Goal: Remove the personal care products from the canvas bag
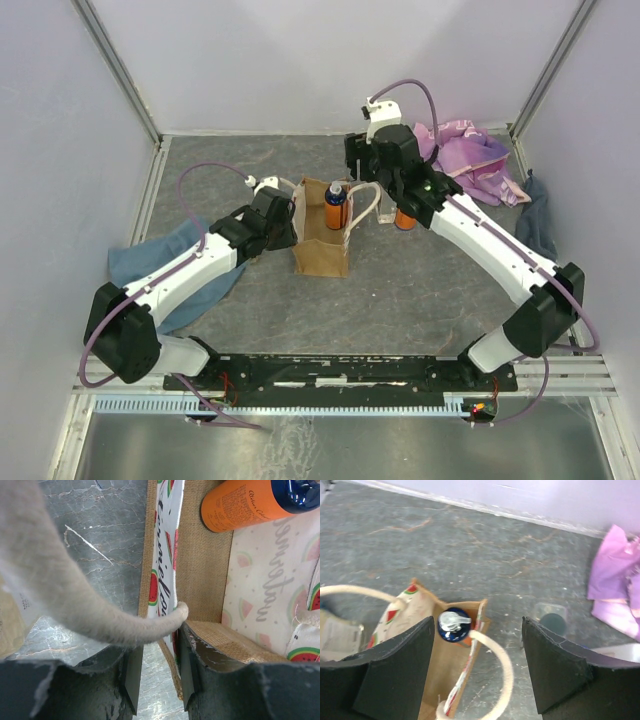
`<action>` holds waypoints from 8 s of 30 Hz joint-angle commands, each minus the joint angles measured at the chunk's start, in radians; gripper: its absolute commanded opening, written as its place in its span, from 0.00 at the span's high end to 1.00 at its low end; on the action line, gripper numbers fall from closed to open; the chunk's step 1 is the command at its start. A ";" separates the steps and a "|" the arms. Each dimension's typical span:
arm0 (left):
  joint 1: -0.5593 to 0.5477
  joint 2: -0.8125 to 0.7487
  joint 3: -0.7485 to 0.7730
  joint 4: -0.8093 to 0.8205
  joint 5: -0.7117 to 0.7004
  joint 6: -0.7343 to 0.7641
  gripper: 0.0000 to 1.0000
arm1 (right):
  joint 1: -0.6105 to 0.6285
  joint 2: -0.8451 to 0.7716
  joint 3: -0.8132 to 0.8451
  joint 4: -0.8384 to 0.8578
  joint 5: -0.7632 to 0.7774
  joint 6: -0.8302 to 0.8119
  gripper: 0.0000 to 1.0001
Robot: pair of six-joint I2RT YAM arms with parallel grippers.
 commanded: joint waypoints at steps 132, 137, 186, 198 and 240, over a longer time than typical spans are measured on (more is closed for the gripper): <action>-0.002 0.033 0.056 -0.070 0.043 0.028 0.58 | -0.420 -0.068 -0.535 -0.431 0.011 0.482 0.01; 0.000 0.034 0.050 -0.069 0.042 0.036 0.58 | -0.474 -0.003 -0.558 -0.506 0.020 0.532 0.00; -0.001 0.098 0.012 -0.028 0.119 0.047 0.58 | -0.118 -0.226 -0.867 0.760 0.334 -0.050 0.99; -0.001 0.095 -0.010 -0.016 0.141 0.051 0.58 | -0.111 -0.219 -1.098 1.137 0.370 -0.065 0.99; -0.001 0.015 -0.071 0.003 0.147 0.050 0.58 | -0.104 -0.318 -1.220 1.084 0.288 0.029 0.41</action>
